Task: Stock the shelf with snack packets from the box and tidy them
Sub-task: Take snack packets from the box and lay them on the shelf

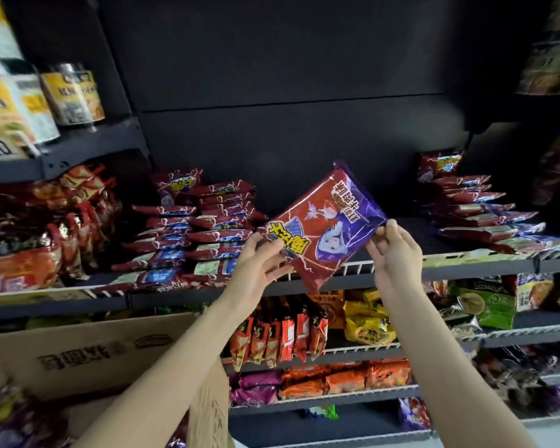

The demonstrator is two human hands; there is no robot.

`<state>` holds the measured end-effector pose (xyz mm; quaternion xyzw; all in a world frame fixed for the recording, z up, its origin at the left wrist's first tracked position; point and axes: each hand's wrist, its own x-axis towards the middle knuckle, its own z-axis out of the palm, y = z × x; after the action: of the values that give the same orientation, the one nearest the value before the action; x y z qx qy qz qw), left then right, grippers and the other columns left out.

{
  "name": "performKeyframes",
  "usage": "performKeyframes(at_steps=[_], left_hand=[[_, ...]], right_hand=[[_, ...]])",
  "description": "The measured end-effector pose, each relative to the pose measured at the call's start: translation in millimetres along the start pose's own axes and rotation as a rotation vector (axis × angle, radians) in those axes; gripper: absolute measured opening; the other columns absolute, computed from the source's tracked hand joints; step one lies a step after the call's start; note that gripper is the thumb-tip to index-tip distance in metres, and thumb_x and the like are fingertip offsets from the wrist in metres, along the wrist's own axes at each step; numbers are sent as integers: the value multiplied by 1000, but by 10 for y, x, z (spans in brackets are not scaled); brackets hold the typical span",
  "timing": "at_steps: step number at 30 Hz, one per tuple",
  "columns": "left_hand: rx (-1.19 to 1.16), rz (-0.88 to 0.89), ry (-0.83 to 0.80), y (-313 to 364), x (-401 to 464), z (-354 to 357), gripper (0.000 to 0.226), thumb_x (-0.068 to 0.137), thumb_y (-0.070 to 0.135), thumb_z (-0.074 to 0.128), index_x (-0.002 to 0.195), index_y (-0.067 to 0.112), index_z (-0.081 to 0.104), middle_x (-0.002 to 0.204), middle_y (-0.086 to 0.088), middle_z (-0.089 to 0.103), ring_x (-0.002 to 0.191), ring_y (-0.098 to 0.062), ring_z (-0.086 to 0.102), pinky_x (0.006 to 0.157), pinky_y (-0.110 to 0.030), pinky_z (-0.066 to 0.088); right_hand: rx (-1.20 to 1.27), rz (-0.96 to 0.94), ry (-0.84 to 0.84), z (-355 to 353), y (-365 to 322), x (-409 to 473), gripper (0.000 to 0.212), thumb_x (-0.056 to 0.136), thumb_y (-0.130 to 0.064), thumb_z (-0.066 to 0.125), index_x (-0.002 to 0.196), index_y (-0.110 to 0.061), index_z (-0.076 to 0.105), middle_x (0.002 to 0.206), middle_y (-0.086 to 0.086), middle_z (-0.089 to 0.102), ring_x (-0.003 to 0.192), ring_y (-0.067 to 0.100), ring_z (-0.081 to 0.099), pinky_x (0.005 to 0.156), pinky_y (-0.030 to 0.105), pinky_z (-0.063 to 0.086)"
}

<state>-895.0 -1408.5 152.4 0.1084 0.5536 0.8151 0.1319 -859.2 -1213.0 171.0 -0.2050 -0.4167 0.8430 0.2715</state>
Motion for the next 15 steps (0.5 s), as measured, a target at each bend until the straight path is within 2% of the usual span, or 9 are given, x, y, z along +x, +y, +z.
performKeyframes(at_steps=[3,6,8,10,13,14,15], left_hand=[[74,6,101,134,83,-2,37,76,16,70,109,20,52,105,-2,67,90,-14,68,78,-30,52],[130,69,253,326,268,-85,39,78,16,72,112,22,54,113,-3,66,98,-17,66,80,-32,53],[210,188,309,519,420,-147,42,79,18,72,118,18,54,113,-1,66,98,-16,66,82,-33,54],[394,347,314,688,595,-167,37,81,19,71,115,19,55,106,4,66,96,-9,65,82,-28,53],[797,644,259,785,812,-110,34,81,16,72,113,18,59,101,13,63,89,8,58,80,-11,46],[972,738,221,751,886,-105,36,81,15,71,115,16,60,103,10,64,90,8,57,81,-9,44],[1156,814,170,695,951,-98,37,81,14,70,117,16,62,106,7,65,93,2,58,83,-14,45]], right_hand=[[-19,36,-33,175,156,-5,12,99,-23,47,96,-14,55,87,2,63,87,10,65,81,26,54],[-318,4,-156,254,292,90,11,98,-25,50,102,-18,57,96,2,68,97,12,64,88,30,50],[-542,-28,-259,266,352,190,10,97,-28,50,102,-24,58,95,-3,69,97,11,61,92,31,46],[-687,-63,-333,268,388,290,12,96,-26,52,106,-25,58,94,-5,68,97,12,61,93,31,44],[-945,-197,-418,223,457,391,16,93,-17,54,108,-21,59,97,-2,68,96,16,62,82,26,45],[-1064,-254,-454,190,502,410,18,93,-16,53,109,-19,60,101,0,68,94,17,62,80,26,47],[-1176,-310,-481,152,550,421,20,94,-16,51,111,-18,61,105,1,68,94,18,63,80,27,49]])
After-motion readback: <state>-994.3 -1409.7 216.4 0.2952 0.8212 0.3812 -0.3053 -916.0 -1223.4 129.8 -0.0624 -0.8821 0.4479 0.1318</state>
